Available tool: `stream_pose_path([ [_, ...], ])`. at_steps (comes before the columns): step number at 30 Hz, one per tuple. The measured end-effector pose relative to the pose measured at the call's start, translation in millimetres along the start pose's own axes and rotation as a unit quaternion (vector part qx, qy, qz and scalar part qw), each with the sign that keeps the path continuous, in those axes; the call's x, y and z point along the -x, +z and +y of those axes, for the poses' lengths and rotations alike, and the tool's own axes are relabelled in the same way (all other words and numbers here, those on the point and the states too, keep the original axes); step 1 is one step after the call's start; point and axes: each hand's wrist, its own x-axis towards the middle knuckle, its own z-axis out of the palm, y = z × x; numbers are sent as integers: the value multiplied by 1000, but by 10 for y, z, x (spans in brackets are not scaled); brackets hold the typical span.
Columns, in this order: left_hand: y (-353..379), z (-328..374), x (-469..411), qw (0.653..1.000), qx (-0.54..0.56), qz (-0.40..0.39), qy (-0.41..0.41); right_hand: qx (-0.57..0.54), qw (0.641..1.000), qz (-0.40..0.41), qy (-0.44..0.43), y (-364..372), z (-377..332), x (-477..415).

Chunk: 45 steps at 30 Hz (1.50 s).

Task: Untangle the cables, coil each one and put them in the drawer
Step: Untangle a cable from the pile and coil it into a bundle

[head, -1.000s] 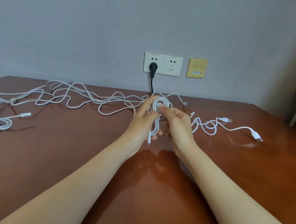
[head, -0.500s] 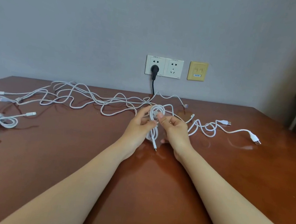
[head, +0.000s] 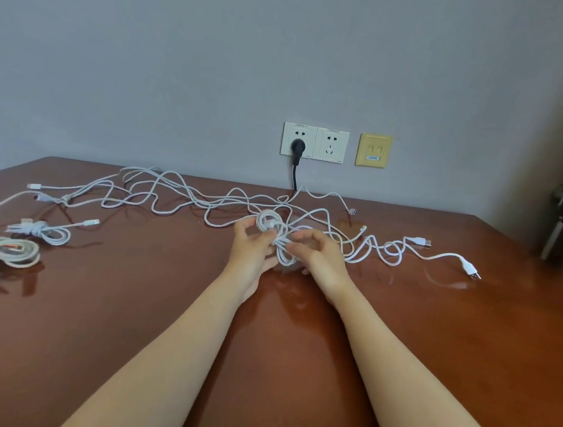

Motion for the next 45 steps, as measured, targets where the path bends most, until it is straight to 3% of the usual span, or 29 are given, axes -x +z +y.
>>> stream_pose_path([
  [7,-168,63,262,1000,-4,16,4,40,999,1,-27,86,-48,232],
  [12,-376,143,399,978,-203,33,40,16,999,42,-25,162,-57,361],
  [17,-754,420,486,893,-432,-14,122,2,999,33,-27,349,-134,469],
  [21,-1009,717,598,783,-588,-102,177,-29,999,-21,-15,618,-289,566],
  [26,-1276,1120,796,692,-689,-119,177,-39,995,-93,-13,911,-535,607],
  [32,-1541,1523,1061,622,-761,-145,113,-45,981,-186,-12,1280,-771,753],
  [40,-1915,1753,1274,656,-744,-123,28,-34,962,-272,-8,1721,-901,923],
  [43,-2041,1720,1298,637,-762,-115,22,-22,957,-288,1,1831,-906,968],
  [45,-2101,1681,1314,645,-756,-115,4,-22,954,-299,10,1888,-893,994],
])
